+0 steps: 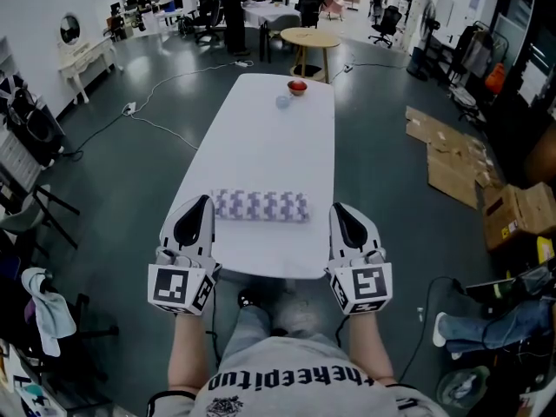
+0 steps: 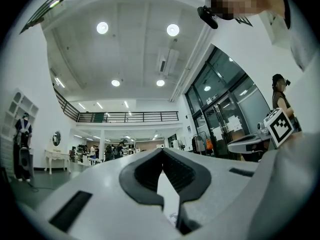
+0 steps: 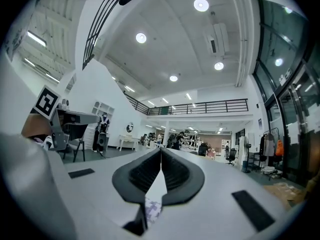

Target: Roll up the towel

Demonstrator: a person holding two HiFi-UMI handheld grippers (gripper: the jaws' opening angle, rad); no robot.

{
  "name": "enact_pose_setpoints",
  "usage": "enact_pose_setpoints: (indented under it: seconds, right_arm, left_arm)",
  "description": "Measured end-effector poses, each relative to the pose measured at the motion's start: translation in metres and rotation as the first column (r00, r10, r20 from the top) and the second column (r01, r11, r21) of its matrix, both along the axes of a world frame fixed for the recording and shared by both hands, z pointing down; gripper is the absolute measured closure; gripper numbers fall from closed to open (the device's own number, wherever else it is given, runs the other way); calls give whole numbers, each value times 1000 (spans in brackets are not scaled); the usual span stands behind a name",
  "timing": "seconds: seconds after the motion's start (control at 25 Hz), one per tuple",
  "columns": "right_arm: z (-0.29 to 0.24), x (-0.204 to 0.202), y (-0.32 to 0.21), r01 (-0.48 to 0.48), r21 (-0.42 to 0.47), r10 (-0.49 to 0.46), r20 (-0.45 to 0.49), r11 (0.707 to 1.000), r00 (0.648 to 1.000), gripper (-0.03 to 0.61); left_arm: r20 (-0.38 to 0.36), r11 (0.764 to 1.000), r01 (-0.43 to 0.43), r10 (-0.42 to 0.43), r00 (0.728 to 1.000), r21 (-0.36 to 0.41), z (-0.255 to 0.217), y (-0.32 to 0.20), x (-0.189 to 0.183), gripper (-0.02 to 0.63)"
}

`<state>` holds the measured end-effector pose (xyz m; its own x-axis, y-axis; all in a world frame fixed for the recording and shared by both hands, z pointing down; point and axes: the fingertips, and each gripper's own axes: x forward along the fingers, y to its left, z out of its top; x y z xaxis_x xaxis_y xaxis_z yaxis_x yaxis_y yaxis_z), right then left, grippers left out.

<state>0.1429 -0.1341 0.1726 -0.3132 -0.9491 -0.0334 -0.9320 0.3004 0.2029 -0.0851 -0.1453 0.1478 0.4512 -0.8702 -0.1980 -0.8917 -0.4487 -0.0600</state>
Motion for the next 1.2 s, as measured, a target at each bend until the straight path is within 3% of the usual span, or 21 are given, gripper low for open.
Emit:
enact_pose_setpoints:
  seconds: [0.32,1.2]
  right_arm:
    - [-1,-10,23,-8,20,7,13,1000,1000,575]
    - [-7,-12,20,14,43,-15,10,999,1000,575]
  left_arm:
    - [-4,1000,0,0,1000,7,1,23,-8,609]
    - [-17,1000,9,-9,1000,12,1,22,-5,609]
